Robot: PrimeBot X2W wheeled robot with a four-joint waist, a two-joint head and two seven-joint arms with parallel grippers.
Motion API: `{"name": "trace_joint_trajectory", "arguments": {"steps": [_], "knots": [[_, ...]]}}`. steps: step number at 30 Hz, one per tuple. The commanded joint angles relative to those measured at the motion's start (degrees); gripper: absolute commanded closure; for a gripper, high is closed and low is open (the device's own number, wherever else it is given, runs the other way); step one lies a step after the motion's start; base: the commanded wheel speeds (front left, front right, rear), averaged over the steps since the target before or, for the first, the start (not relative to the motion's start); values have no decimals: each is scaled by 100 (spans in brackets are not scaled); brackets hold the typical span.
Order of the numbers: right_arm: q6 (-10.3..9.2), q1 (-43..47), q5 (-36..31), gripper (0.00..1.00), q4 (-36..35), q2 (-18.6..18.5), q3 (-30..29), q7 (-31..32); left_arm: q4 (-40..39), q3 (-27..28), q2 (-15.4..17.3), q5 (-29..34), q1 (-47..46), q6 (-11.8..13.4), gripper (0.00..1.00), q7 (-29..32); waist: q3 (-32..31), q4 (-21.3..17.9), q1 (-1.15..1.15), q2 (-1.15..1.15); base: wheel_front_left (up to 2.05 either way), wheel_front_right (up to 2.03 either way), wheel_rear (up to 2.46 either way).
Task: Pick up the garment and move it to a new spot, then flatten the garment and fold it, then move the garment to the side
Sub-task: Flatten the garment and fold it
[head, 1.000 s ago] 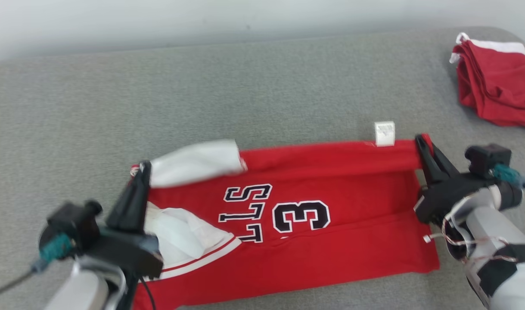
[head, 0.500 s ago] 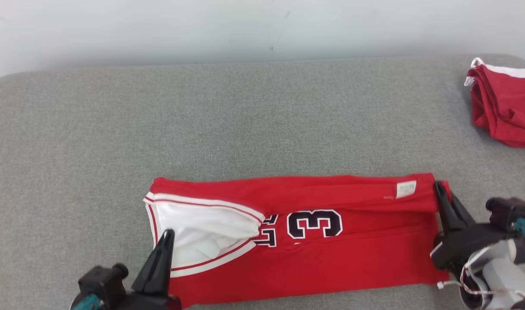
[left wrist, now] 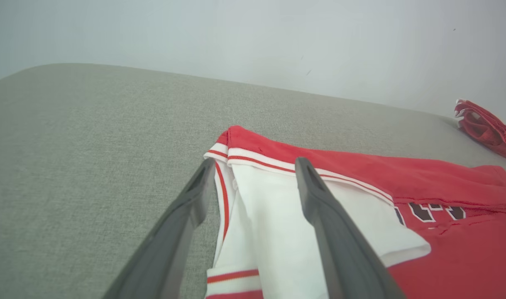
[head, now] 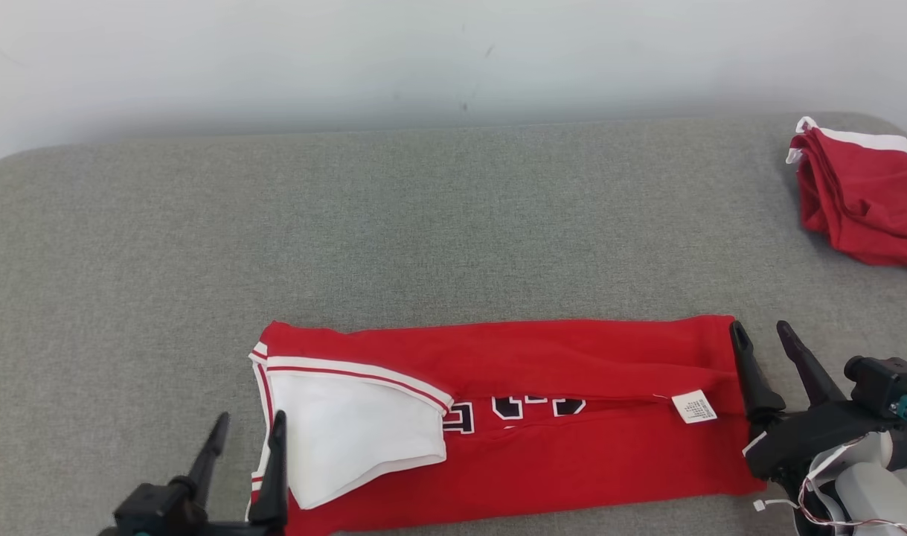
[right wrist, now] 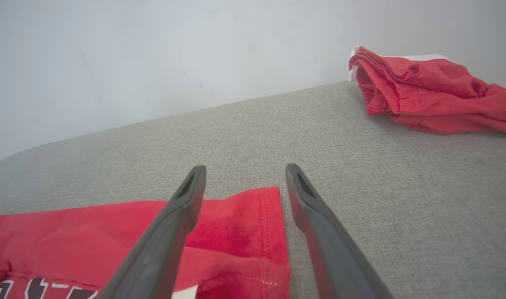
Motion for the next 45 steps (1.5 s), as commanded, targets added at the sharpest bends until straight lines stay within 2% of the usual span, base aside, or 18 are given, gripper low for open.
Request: {"name": "trace_joint_trajectory", "arguments": {"steps": [1,4,10,17,25,26,27,28,33,41,45], "knots": [[-16,99,62,0,-37,-22,-10,-23,-94,160,-48,189,69,43,0,-17,-14,9,0,1,0,0,0],[-16,94,33,0,13,-74,-19,-24,-226,437,-113,464,131,83,0,-17,-37,17,0,1,0,0,0],[-16,-15,-95,0,559,-17,37,298,-593,1101,-332,1237,363,192,0,-17,-107,97,0,1,0,0,0],[-16,-120,-166,0,1181,166,65,538,-823,1722,-530,1878,579,153,0,-18,-145,174,0,1,0,0,0],[-16,-153,-144,0,1692,364,276,882,-727,2081,-809,2189,736,-117,0,-18,-198,197,0,1,0,0,0],[-16,-141,-106,64,1687,434,395,942,-677,2121,-885,2226,738,-175,0,-18,-210,198,0,1,0,0,0],[-11,-144,-75,95,1667,454,451,951,-646,2137,-909,2262,744,-210,0,-18,-214,197,0,1,0,0,0],[-3,-158,-52,100,1658,458,490,960,-624,2158,-931,2303,739,-237,0,-18,-218,195,0,1,0,0,0],[-5,-295,78,100,1642,312,472,842,-530,2231,-1016,2498,710,-326,0,-18,-283,162,0,1,0,0,0],[-16,-442,121,100,1968,-384,-32,549,-477,2338,-1110,2628,735,-449,0,-18,-437,98,0,1,0,0,0],[-16,-463,110,100,2017,-549,-176,504,-484,2394,-1157,2662,799,-475,0,-18,-500,34,0,1,0,0,0]]}}
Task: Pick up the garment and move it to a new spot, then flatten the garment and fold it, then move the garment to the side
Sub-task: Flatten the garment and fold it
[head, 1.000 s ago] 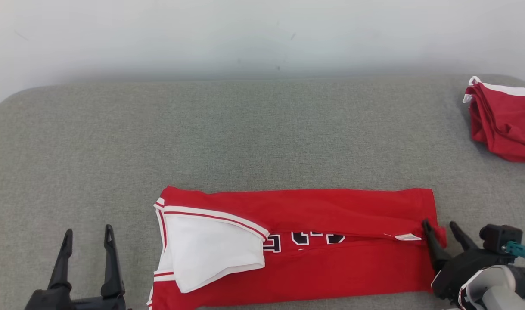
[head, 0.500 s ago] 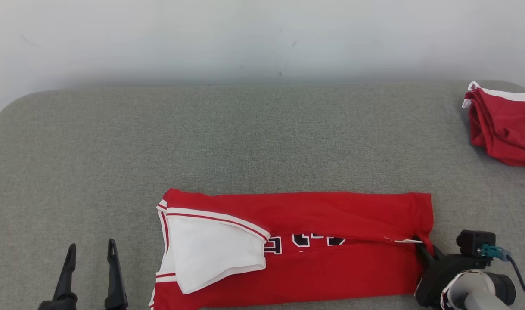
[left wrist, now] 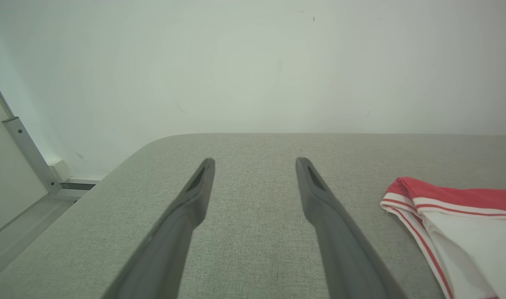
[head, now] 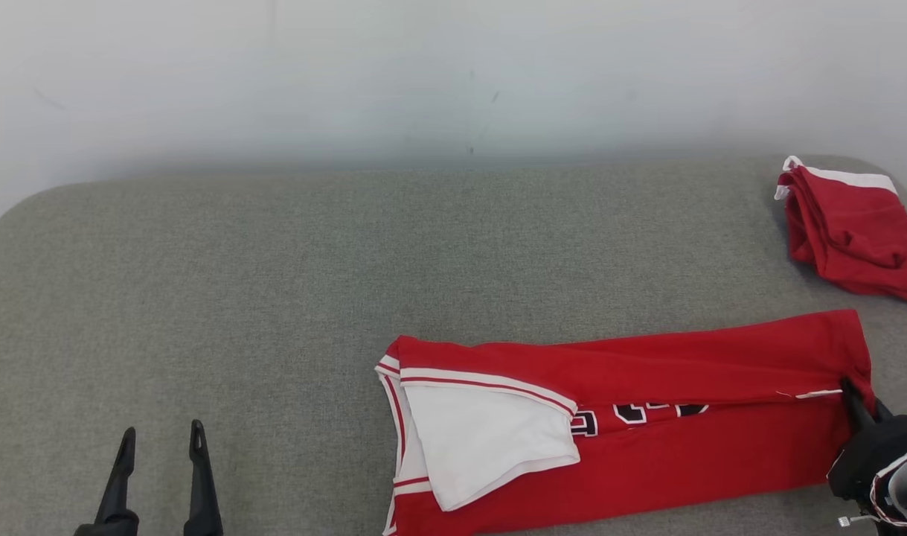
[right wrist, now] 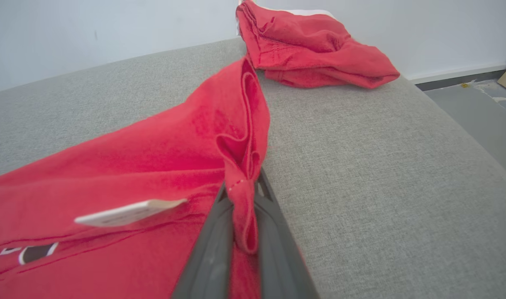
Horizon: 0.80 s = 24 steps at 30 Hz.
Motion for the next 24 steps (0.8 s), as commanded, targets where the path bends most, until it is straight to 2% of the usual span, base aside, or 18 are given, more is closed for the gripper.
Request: {"name": "trace_joint_trajectory", "arguments": {"steps": [1,8,16,21,24], "knots": [[-16,-36,-39,100,-70,-23,-3,-26,-9,47,-33,39,102,-19,0,-18,-43,-62,0,0,0,0,0],[-16,1,-180,100,-715,165,107,25,19,161,-76,43,161,-83,0,-18,-92,-220,0,0,0,0,0],[-16,276,-404,100,-2298,580,508,441,57,185,-137,91,86,-129,0,-18,-122,-260,0,0,0,0,0],[-17,446,-551,100,-3111,1058,791,778,84,155,-173,103,17,-172,0,-18,-114,-126,0,0,0,0,0],[-17,458,-621,100,-3313,1428,921,929,94,137,-192,108,17,-176,0,-18,-94,-25,0,0,0,0,0]]}}
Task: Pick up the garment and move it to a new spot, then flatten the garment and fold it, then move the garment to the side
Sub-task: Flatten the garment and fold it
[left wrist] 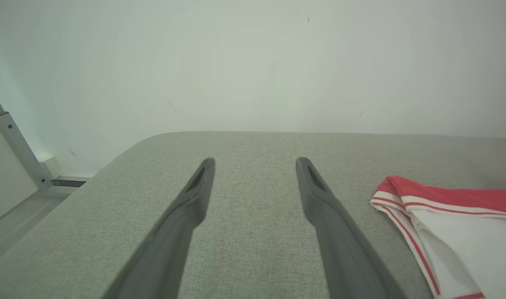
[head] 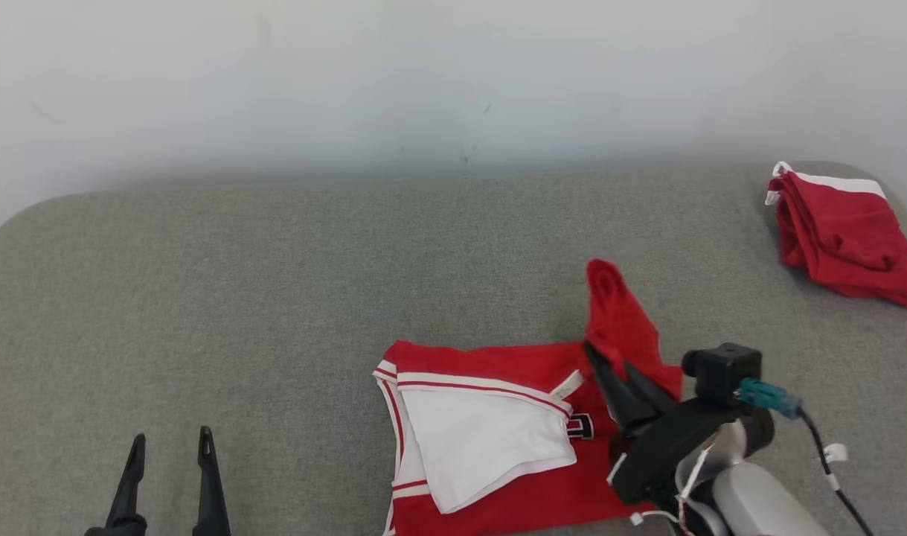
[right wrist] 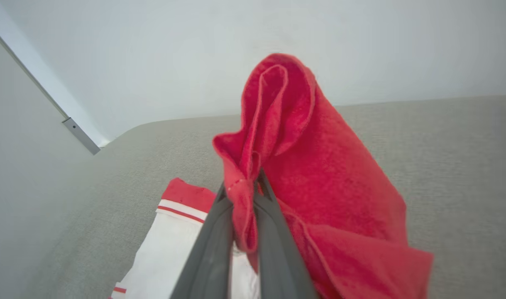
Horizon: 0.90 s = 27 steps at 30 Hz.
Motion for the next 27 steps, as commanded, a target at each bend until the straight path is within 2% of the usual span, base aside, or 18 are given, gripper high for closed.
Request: {"name": "trace_joint_trajectory", "arguments": {"steps": [1,5,11,23,24,25,27], "knots": [[-17,19,-74,100,-18,127,60,43,19,-28,-24,36,-39,-14,0,-18,21,102,0,0,0,0,0],[-17,-78,-184,100,66,558,258,129,93,-86,-34,45,-142,-73,0,-18,70,305,0,0,0,0,0],[-17,-318,-299,100,537,975,543,143,204,-116,-53,34,-282,-159,0,-18,178,520,0,0,0,0,0],[-17,-691,-387,100,1652,1291,987,-137,316,-229,-94,0,-407,-141,0,-18,324,693,0,0,0,0,0],[-17,-744,-417,65,1689,1303,1039,-228,323,-227,-96,-5,-419,-139,0,-18,327,691,0,0,0,0,0],[-17,-788,-423,0,1721,1309,1081,-297,336,-213,-97,-13,-441,-146,0,-18,327,689,0,0,0,0,0],[-17,-871,-494,0,1710,1316,1173,-444,357,-184,-99,-15,-453,-158,0,-18,312,669,0,0,0,0,0]]}}
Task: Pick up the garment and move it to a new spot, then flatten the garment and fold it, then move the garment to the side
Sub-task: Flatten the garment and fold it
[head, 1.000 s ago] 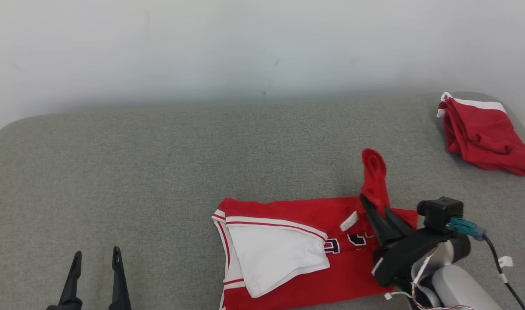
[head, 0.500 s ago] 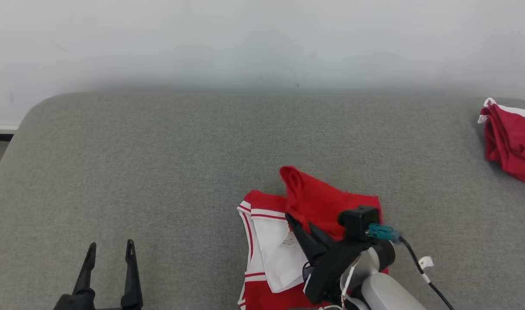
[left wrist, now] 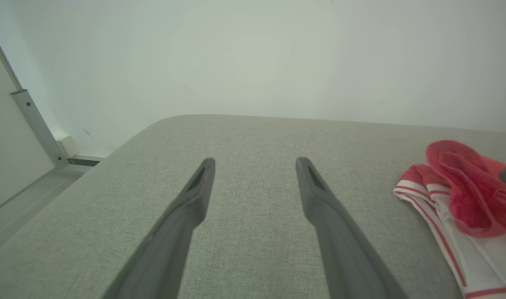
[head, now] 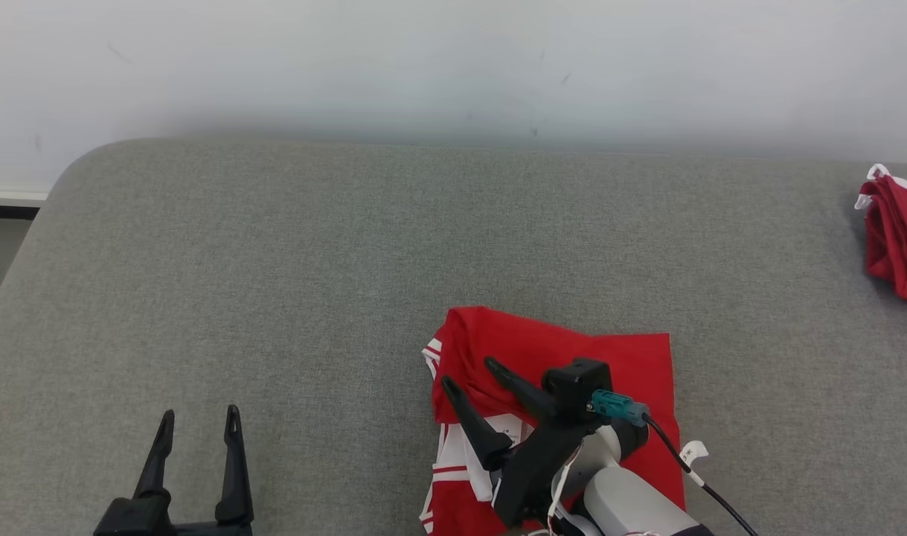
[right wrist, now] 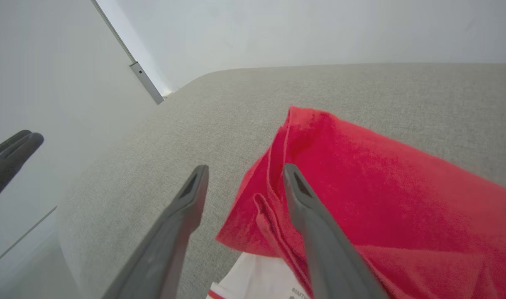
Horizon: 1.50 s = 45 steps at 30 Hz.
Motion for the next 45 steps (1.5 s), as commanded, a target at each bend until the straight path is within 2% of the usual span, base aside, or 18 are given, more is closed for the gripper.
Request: {"name": "trace_joint_trajectory", "arguments": {"steps": [1,9,16,20,23,31,32,33,34,35,40,45], "knots": [[-17,-43,-20,0,-36,36,17,-47,12,18,-12,-12,-42,17,0,-18,-18,-22,-1,0,0,0,0],[-17,104,-67,0,-861,-505,-252,-378,-20,105,-17,17,77,9,0,-18,-108,-180,-1,0,0,0,0],[-17,793,-245,0,-1846,-1046,-749,-136,-94,137,-21,43,115,24,0,-18,-86,-267,-1,0,0,0,0],[-17,1210,-303,0,-2343,-1096,-851,120,-81,160,-22,33,77,4,0,-18,-51,-291,-1,0,0,0,0],[-17,1387,-349,0,-2530,-994,-893,318,-66,128,-24,38,44,-1,0,-18,-27,-280,-1,0,0,0,0],[-17,1283,-503,0,-2224,-912,-901,539,-29,33,-27,6,-18,-1,0,-18,24,-66,-1,0,0,0,0],[-17,1262,-529,51,-2149,-913,-898,565,-28,31,-26,-4,-5,11,0,-18,30,-41,-1,0,0,0,0],[-17,1233,-536,68,-2084,-911,-899,582,-24,21,-27,-17,7,18,0,-18,37,-11,-1,0,0,0,0],[-17,1207,-547,94,-2023,-908,-896,580,-17,11,-27,-23,16,23,0,-18,42,15,-1,0,0,0,0],[-17,1190,-546,100,-1968,-893,-890,575,-12,13,-27,-33,19,26,0,-18,45,37,-1,0,0,0,0],[-17,1150,-493,100,-1863,-851,-805,551,-2,21,-28,-40,28,38,0,-18,29,90,-1,0,0,0,0],[-17,1284,-368,100,-2108,-748,-601,559,39,67,-28,-40,8,6,0,-18,-19,110,-1,0,0,0,0]]}}
